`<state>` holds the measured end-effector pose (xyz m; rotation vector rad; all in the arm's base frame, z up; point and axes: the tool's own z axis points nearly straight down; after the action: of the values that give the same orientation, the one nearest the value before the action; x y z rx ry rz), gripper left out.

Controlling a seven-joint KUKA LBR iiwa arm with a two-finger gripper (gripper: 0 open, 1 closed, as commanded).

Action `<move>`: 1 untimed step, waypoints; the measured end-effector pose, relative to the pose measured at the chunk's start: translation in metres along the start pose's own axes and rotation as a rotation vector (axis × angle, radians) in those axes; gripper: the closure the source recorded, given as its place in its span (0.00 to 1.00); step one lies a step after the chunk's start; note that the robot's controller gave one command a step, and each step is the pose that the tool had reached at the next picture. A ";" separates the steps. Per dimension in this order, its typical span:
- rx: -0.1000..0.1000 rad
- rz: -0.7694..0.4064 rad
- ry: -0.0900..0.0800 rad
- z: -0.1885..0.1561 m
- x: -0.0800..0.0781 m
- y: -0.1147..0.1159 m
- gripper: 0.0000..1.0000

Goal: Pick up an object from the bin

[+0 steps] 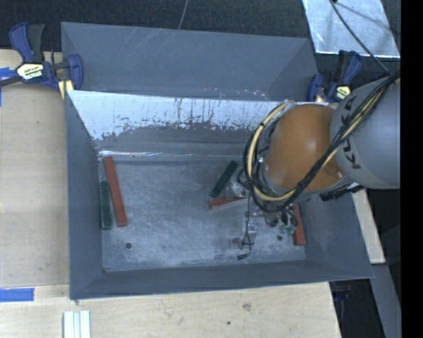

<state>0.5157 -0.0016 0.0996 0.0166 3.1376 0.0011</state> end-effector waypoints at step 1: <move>0.003 0.013 0.003 0.014 -0.005 -0.022 0.00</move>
Offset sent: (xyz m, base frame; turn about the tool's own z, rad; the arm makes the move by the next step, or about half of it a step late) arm 0.0927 0.0051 -0.0288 -0.0178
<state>0.5208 -0.0232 0.0858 0.0369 3.1400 -0.0028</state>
